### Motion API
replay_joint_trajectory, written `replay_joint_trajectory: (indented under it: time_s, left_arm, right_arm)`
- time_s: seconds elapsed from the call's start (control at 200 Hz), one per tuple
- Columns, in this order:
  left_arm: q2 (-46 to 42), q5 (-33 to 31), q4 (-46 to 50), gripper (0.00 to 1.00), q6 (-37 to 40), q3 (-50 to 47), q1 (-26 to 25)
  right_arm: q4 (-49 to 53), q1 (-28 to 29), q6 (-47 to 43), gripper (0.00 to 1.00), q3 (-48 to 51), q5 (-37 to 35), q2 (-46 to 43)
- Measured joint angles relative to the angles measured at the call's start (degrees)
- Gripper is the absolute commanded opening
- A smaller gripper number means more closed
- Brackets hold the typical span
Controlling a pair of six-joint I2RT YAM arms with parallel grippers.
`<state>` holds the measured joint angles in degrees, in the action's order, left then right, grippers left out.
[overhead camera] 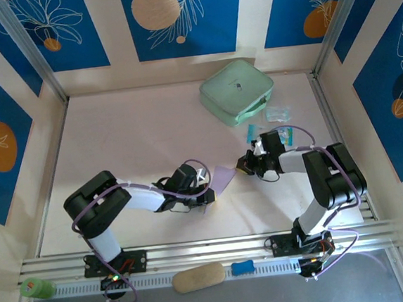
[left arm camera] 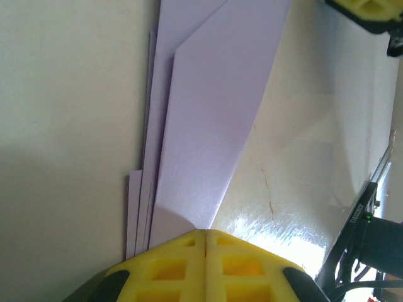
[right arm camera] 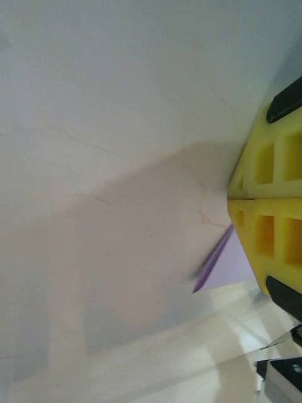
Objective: Fold a paper plane with a square sheet of paper (pick it up from the middle)
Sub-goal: Fold the wing for the fifth time at the center of the table.
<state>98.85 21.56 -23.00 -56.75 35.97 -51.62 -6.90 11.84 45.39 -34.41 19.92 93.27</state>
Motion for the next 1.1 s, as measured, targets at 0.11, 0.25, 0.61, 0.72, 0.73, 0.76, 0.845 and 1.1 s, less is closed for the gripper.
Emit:
replay_joint_trajectory:
  time_s: [0.11, 0.25, 0.61, 0.72, 0.73, 0.76, 0.845, 1.1]
  left_arm:
    - [0.00, 0.00, -0.17, 0.00, 0.00, -0.09, -0.07]
    - [0.00, 0.00, -0.17, 0.00, 0.00, -0.09, -0.17]
    - [0.00, 0.00, -0.17, 0.00, 0.00, -0.09, -0.33]
    - [-0.02, -0.02, -0.17, 0.00, 0.00, -0.09, -0.33]
    - [-0.02, -0.02, -0.17, 0.00, 0.00, -0.09, -0.33]
    - [-0.02, -0.02, -0.17, 0.00, 0.00, -0.09, -0.33]
    - [-0.02, -0.02, -0.17, 0.00, 0.00, -0.09, -0.33]
    - [-0.09, -0.04, -0.13, 0.00, 0.02, -0.09, -0.37]
  right_arm:
    - [0.22, -0.83, 0.00, 0.06, -0.52, 0.22, -0.15]
    - [2.25, -0.20, 0.00, 0.06, -0.63, 0.04, -4.46]
    - [2.21, 9.60, 1.16, 0.06, 1.46, 0.02, -11.34]
    - [1.09, 11.19, 1.25, 0.06, 1.46, 1.57, -8.57]
    - [1.09, 11.19, 1.22, 0.06, 1.46, 1.66, -8.28]
    - [1.07, 11.19, 1.20, 0.06, 1.42, 1.97, -7.67]
    - [1.11, 11.56, 1.14, 0.05, 1.07, 2.64, -6.27]
    - [0.17, 13.70, 1.07, 0.04, 0.68, 2.56, -3.63]
